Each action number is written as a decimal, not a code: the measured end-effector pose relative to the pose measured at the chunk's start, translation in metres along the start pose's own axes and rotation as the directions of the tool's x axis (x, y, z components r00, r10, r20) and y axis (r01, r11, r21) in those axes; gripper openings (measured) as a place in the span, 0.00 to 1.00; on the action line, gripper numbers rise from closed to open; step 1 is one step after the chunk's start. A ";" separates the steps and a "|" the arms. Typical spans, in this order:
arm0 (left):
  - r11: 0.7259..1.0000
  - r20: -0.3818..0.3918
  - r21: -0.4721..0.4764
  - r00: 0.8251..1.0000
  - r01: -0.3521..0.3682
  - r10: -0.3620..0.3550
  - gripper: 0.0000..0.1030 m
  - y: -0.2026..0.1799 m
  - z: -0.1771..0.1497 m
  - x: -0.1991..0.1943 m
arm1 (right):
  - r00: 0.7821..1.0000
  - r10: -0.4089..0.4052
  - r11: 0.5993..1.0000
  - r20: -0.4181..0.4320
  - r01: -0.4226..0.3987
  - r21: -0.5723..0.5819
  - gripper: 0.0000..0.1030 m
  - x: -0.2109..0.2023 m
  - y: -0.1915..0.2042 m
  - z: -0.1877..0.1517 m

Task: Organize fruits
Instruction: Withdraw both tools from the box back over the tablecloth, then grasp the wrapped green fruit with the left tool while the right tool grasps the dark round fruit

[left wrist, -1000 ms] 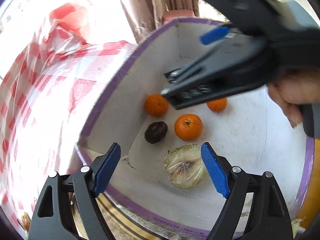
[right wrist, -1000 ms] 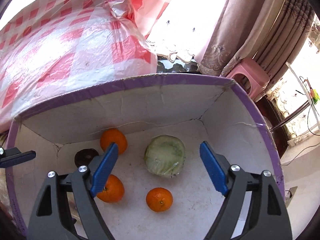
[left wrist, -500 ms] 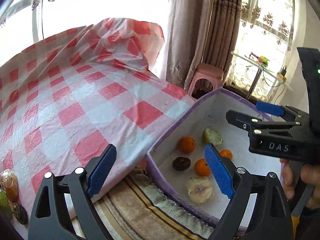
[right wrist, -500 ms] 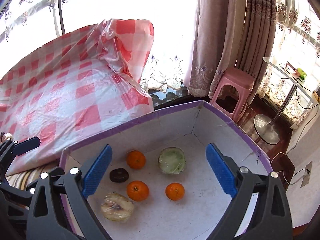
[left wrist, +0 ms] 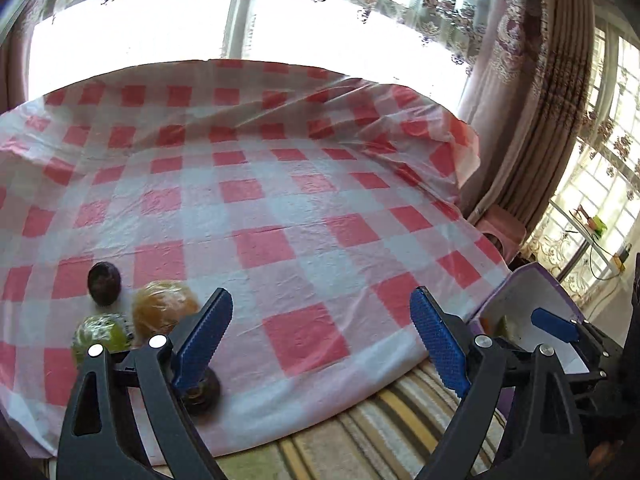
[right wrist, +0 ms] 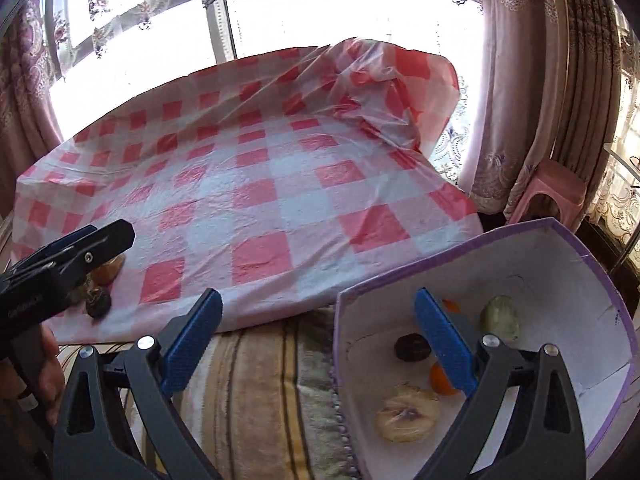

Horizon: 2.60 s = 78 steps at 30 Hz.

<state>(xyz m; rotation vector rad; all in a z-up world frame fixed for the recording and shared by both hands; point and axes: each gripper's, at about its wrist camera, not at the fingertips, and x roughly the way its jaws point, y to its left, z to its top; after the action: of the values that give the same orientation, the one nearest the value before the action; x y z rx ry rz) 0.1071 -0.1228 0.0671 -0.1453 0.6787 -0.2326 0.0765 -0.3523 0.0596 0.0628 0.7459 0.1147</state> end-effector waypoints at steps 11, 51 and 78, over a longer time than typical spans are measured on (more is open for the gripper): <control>0.976 -0.025 -0.170 0.991 -0.133 0.131 0.83 0.111 -0.020 -0.038 | 0.986 0.148 0.978 -0.081 -0.158 -0.134 0.94 0.023 0.104 -0.007; 0.959 -0.168 -0.055 0.950 -0.278 0.265 0.56 0.150 -0.040 -0.005 | 0.967 0.139 0.892 -0.215 -0.216 -0.397 0.59 0.084 0.219 -0.016; 0.957 -0.156 -0.025 0.946 -0.290 0.283 0.56 0.143 -0.038 -0.007 | 0.946 0.242 0.888 -0.214 -0.305 -0.344 0.39 0.076 0.211 -0.017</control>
<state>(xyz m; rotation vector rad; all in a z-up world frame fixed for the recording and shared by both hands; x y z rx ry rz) 0.1009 0.0144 0.0120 -0.0732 0.8474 0.0539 0.1035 -0.1336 0.0164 -0.2087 0.8679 0.5382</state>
